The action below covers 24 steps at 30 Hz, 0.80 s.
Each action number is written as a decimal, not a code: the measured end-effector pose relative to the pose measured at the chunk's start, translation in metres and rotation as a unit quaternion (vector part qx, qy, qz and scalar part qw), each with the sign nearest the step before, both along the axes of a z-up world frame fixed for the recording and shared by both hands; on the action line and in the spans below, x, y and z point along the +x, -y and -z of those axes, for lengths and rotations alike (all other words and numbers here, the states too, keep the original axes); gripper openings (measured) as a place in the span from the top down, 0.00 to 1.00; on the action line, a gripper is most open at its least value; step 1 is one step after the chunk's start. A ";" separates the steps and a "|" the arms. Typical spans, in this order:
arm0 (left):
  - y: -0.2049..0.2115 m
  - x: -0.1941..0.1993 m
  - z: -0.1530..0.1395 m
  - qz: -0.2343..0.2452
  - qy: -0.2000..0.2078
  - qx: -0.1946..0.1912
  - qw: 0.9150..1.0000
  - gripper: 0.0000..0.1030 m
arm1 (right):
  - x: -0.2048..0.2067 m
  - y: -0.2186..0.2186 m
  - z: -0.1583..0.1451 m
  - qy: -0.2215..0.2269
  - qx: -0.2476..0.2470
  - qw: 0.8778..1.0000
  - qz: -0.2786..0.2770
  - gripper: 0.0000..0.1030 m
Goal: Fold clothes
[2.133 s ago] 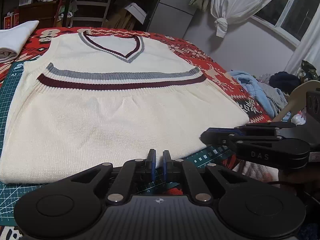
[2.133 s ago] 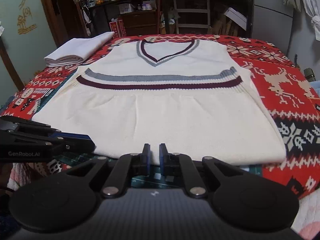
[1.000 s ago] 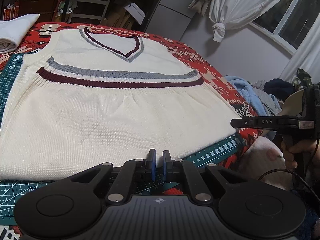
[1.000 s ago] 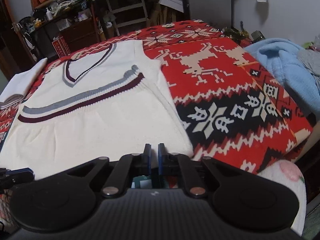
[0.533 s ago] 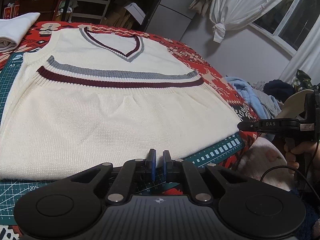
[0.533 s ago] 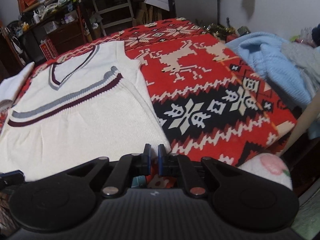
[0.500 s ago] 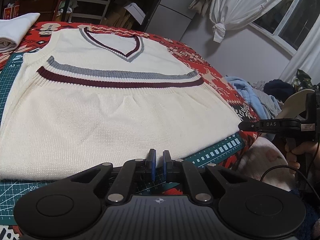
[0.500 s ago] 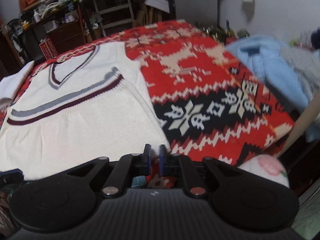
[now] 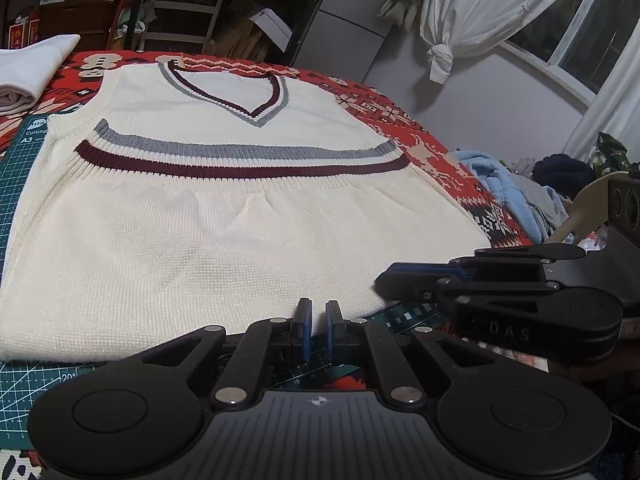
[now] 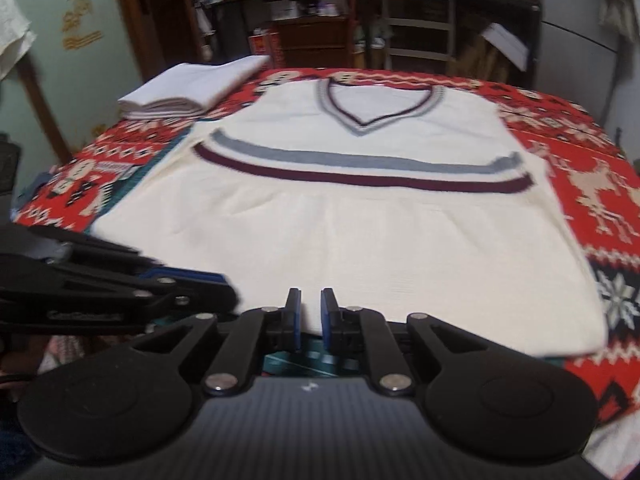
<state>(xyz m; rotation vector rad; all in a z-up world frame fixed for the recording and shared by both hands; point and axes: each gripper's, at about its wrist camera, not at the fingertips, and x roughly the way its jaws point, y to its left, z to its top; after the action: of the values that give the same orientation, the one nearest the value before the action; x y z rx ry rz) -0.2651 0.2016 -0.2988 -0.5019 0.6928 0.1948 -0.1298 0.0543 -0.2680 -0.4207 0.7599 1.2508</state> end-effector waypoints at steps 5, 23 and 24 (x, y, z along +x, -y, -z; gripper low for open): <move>0.000 -0.008 -0.011 -0.024 0.015 0.003 1.000 0.93 | -0.006 -0.002 0.003 0.010 -0.005 1.000 -0.013 0.90; -0.048 -0.072 -0.021 -0.210 -0.018 -0.005 0.977 0.93 | 0.003 0.004 0.004 -0.014 0.007 1.000 -0.010 0.90; -0.047 -0.070 -0.024 -0.202 -0.007 -0.002 0.979 0.92 | 0.003 0.004 0.005 -0.015 0.007 1.000 -0.010 0.90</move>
<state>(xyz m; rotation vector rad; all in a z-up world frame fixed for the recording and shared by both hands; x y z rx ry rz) -0.3352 0.2485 -0.2749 -0.6436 0.5987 0.5790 -0.1269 0.0502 -0.2725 -0.3991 0.7738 1.2829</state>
